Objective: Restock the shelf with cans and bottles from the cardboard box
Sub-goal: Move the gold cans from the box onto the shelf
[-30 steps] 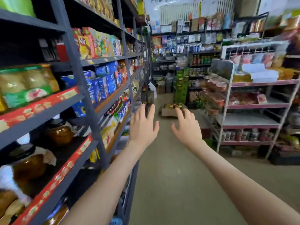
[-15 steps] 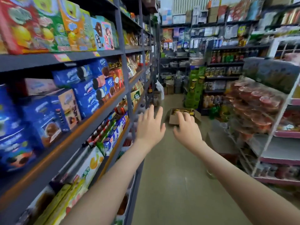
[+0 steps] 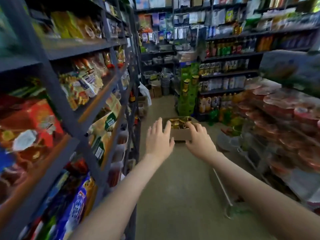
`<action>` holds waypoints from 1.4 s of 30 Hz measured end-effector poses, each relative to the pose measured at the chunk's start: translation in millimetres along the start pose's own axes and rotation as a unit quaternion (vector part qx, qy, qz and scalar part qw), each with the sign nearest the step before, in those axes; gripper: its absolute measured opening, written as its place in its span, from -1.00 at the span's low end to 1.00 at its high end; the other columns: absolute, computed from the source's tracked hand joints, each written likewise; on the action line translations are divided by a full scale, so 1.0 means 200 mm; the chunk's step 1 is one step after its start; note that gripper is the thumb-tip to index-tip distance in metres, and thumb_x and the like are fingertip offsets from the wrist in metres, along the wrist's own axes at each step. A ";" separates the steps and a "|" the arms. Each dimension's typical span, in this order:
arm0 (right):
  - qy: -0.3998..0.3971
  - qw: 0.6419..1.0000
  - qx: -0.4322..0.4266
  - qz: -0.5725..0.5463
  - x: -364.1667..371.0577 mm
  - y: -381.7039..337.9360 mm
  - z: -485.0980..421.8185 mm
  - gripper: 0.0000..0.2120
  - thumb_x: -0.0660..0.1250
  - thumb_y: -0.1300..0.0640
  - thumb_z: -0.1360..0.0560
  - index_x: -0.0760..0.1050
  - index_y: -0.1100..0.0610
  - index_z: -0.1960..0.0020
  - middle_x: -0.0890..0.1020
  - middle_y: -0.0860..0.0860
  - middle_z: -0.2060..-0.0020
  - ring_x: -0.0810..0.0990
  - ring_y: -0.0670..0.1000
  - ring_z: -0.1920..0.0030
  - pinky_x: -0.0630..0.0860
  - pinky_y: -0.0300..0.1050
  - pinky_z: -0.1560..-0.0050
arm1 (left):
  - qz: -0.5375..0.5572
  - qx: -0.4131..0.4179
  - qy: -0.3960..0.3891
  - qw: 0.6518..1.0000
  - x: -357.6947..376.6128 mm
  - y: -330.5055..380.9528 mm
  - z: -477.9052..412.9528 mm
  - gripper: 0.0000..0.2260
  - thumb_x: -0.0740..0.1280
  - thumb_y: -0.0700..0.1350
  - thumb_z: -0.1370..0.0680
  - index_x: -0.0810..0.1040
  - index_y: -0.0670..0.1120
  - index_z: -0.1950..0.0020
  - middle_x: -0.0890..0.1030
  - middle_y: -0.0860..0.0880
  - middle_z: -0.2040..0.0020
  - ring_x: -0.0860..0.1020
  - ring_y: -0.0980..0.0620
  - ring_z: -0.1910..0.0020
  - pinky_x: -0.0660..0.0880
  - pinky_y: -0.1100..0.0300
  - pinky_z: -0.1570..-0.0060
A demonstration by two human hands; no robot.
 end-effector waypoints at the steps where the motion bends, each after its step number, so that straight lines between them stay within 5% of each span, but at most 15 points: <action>1: -0.014 1.000 0.004 -0.009 0.05 0.06 -0.16 -0.35 0.29 0.15 -0.50 0.10 0.09 -0.52 0.25 0.14 -0.42 0.24 0.19 -0.39 0.37 0.12 -0.33 | -0.003 0.009 0.003 1.000 0.09 -0.03 -0.14 -0.46 0.16 0.01 -0.62 0.10 -0.11 -0.55 0.09 -0.23 -0.54 0.11 -0.19 -0.51 0.09 -0.07 -0.46; 20: -0.014 0.999 -0.022 -0.044 0.89 0.78 -2.95 -0.33 0.31 0.15 -0.51 0.10 0.14 -0.53 0.21 0.14 -0.44 0.18 0.15 -0.43 0.31 0.01 -0.35 | -0.033 -0.009 -0.040 0.999 1.33 -0.78 -2.73 -0.45 0.14 0.03 -0.62 0.07 -0.10 -0.56 0.11 -0.24 -0.53 0.12 -0.19 -0.51 0.10 -0.05 -0.46; 27: -0.013 1.000 -0.005 -0.018 1.12 1.07 -3.89 -0.31 0.30 0.13 -0.51 0.05 0.10 -0.54 0.18 0.13 -0.46 0.16 0.15 -0.44 0.32 0.04 -0.37 | -0.059 0.003 -0.044 0.997 1.76 -0.98 -3.70 -0.45 0.14 0.08 -0.61 0.10 -0.06 -0.55 0.11 -0.18 -0.54 0.00 -0.16 -0.54 -0.20 -0.24 -0.43; 36: -0.038 0.998 0.036 0.042 1.24 1.81 -4.67 -0.33 0.27 0.13 -0.52 0.06 0.10 -0.54 0.22 0.16 -0.45 0.23 0.18 -0.40 0.40 0.06 -0.26 | -0.066 0.039 -0.079 0.994 2.35 -0.78 -4.68 -0.45 0.17 0.11 -0.58 0.17 -0.02 -0.53 0.08 -0.15 -0.56 -0.11 -0.17 -0.55 -0.30 -0.35 -0.35; 42: -0.082 0.996 0.021 0.026 1.34 2.28 -5.19 -0.31 0.28 0.11 -0.53 0.02 0.07 -0.55 0.23 0.12 -0.45 0.24 0.14 -0.42 0.44 0.01 -0.26 | -0.009 0.026 -0.104 0.994 2.73 -0.62 -5.13 -0.47 0.15 0.05 -0.61 0.15 -0.09 -0.54 0.11 -0.18 -0.55 0.00 -0.14 -0.55 -0.13 -0.17 -0.48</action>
Point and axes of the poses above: each hand's wrist, its own z-axis away from the middle knuckle, its own x-axis out of the palm, y = z × x, the point moved 2 cm from there along -z, towards the middle knuckle
